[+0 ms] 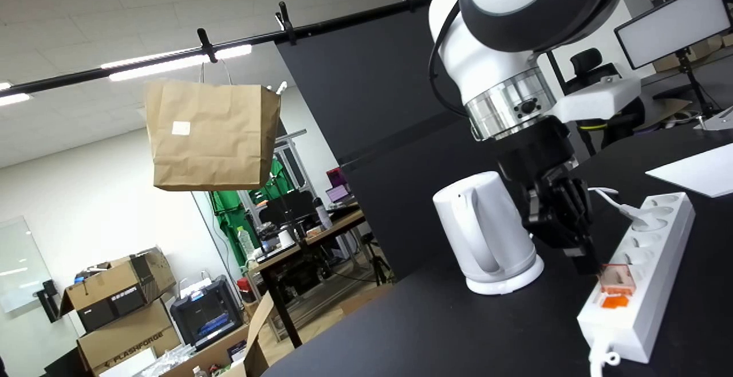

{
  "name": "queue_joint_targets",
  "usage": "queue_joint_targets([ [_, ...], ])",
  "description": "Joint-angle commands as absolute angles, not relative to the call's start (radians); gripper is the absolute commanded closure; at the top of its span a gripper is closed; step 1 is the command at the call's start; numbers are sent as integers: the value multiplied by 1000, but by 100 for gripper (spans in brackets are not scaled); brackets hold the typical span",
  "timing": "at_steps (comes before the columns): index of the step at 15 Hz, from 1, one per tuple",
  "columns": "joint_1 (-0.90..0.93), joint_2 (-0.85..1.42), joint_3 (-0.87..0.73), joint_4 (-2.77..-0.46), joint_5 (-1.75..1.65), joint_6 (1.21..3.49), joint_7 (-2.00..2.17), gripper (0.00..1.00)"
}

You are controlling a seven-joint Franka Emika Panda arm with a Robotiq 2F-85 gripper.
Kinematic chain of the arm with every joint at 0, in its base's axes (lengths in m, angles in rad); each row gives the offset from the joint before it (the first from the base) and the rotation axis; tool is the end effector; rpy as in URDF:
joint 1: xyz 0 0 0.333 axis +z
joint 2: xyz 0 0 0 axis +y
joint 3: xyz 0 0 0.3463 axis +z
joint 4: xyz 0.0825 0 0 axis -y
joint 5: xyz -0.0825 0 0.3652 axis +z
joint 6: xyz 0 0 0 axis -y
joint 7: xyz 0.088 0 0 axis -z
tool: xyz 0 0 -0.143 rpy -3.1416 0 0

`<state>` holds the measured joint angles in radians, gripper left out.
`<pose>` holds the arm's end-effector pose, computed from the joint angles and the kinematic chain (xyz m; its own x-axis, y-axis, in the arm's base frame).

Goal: Turn on the extension cable

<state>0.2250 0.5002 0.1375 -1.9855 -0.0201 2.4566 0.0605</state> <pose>0.5722 0.2139 0.2154 0.9542 0.2979 -0.0273 0.2962 -0.9537 -0.0519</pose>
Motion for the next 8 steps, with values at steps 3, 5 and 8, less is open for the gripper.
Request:
queue_joint_targets([
  [3, 222, 522, 141, -1941, 0, 2410, 74, 100],
  [5, 217, 529, 146, -1926, 18, 2384, 69, 100],
  [8, 218, 540, 146, -1905, 34, 2348, 71, 100],
])
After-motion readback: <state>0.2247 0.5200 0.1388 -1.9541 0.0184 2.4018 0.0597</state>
